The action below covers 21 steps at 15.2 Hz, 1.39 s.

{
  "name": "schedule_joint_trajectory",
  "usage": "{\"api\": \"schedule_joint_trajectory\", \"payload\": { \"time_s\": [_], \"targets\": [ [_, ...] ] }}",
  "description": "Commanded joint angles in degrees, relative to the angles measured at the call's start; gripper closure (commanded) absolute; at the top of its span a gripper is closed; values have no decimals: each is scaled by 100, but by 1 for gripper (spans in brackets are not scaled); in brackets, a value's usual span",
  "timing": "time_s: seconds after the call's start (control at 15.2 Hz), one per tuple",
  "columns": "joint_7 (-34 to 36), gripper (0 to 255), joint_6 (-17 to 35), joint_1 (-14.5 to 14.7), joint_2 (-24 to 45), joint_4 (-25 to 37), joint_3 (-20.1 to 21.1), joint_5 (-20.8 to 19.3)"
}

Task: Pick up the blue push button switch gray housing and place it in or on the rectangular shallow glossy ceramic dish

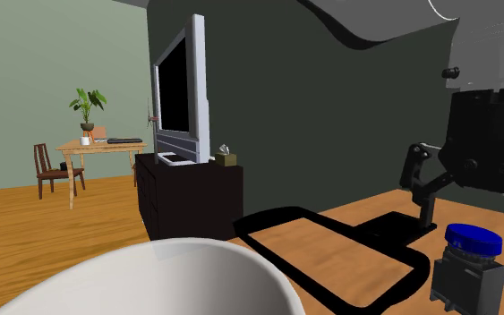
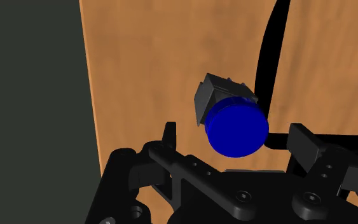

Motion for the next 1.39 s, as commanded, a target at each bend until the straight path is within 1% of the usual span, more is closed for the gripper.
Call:
{"api": "schedule_joint_trajectory", "payload": {
  "time_s": [0.0, 0.13, 0.59, 0.66, 1.25, 1.32],
  "targets": [
    [-9, 0, 148, 3, 16, -130, 2, 4],
    [-12, 0, 268, 8, 19, -247, 4, 5],
    [-12, 0, 266, 8, 19, -245, 4, 5],
    [-12, 255, 266, 8, 19, -245, 4, 5],
    [-12, 255, 268, 9, 19, -247, 4, 5],
    [-9, 255, 190, 6, 21, -167, 3, 5]
  ]
}}
